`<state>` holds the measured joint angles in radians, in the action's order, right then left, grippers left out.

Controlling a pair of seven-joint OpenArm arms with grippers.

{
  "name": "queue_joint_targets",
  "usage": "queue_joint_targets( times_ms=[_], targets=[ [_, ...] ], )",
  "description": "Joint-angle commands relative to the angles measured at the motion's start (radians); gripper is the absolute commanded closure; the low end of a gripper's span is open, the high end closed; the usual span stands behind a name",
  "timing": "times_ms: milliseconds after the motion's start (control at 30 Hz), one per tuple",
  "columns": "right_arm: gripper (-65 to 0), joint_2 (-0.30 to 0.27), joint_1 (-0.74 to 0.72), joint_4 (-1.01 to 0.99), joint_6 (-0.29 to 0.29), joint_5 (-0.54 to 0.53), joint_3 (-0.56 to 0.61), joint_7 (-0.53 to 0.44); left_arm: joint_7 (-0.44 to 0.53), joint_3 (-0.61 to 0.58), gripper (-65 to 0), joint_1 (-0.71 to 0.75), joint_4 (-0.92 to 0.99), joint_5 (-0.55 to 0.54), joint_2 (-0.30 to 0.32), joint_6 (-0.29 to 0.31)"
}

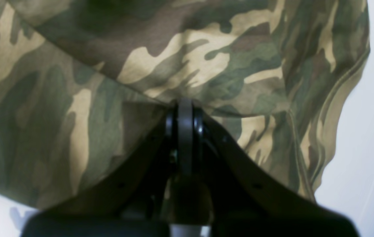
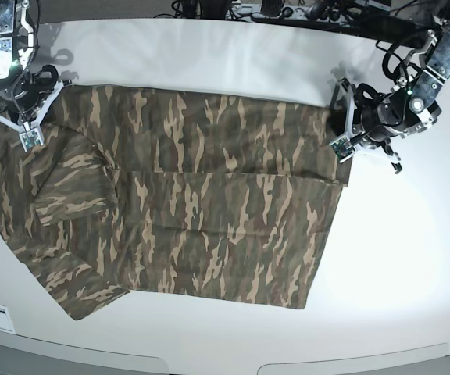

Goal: Fold the T-shirt properly
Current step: 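Drag the shirt edge away from the table center with both grippers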

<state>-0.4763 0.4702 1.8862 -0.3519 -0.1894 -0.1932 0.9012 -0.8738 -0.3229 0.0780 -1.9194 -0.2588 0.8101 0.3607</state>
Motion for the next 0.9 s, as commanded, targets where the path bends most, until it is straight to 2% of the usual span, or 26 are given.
queue_joint_targets(
  times_ms=[0,267,333,467,600,867],
  targets=[
    [0.0,-0.006,0.026,0.02,-0.018,-0.019,0.001,0.044,-0.041,0.008,0.0,0.0,-0.01,0.005,0.026,0.007],
    [0.0,-0.006,0.105,0.093,-0.009,-0.014,0.001,0.092,-0.092,0.008,0.0,0.065,-0.01,0.006,0.091,0.006],
    [0.0,-0.006,0.121,0.093,0.016,-0.002,0.001,0.092,-0.122,0.008,0.0,0.09,-0.011,0.006,0.09,0.006],
    [0.0,-0.006,0.146,0.093,0.1,0.051,0.001,0.119,-0.154,0.008,0.0,0.158,-0.041,-0.021,0.09,0.006],
    [0.0,-0.006,0.157,0.093,0.126,0.06,0.001,0.14,-0.154,0.008,0.0,0.232,-0.119,-0.03,0.09,-0.008],
    [0.0,-0.006,0.222,0.093,0.15,0.06,0.001,0.177,-0.148,0.01,0.0,0.37,-0.233,0.124,0.09,-0.076]
  ],
)
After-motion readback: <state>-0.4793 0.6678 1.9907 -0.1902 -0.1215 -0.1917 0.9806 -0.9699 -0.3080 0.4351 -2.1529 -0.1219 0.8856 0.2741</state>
